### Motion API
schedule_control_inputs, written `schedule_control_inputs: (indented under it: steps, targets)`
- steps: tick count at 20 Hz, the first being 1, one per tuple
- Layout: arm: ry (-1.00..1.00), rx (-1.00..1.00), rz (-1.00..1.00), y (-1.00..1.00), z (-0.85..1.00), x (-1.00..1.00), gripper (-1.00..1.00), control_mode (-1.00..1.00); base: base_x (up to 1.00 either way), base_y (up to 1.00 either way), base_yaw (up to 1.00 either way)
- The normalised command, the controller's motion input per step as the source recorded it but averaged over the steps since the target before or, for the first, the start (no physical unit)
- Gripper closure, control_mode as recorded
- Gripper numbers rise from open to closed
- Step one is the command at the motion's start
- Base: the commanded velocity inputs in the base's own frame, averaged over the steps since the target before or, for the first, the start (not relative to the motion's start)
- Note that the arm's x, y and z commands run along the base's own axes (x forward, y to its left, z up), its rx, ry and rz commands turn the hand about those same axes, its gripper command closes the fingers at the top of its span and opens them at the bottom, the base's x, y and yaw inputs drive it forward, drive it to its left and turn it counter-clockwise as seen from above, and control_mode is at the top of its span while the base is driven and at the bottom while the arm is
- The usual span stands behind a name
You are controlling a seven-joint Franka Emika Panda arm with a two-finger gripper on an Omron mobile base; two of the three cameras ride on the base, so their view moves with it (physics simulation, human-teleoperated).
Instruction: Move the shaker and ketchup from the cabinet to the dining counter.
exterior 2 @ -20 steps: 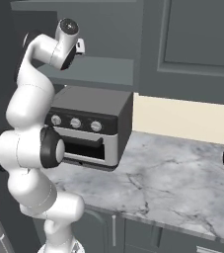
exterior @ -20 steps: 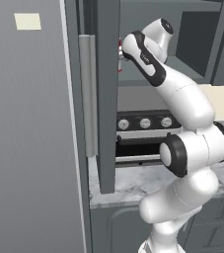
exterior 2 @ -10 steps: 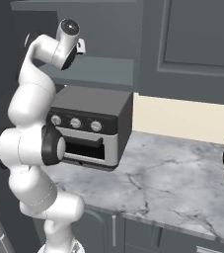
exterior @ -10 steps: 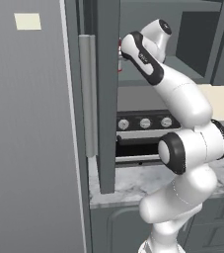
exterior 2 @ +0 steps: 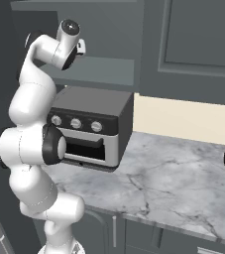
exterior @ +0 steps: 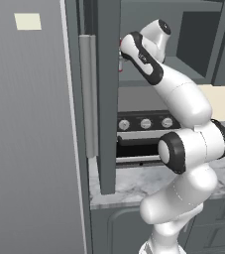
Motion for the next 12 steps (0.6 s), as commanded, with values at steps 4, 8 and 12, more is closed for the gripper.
schedule_control_inputs:
  steps: [4, 8, 12]
  targets:
    - [0.00, 0.00, 0.00, 0.05, -0.08, 0.03, -1.00, -1.00, 0.00, 0.00, 0.00]
    - [0.00, 0.00, 0.00, 0.07, -0.06, 0.13, -1.00, -1.00, 0.00, 0.00, 0.00]
    - [0.00, 0.00, 0.01, 0.07, -0.04, 0.07, 1.00, -1.00, 0.00, 0.00, 0.00]
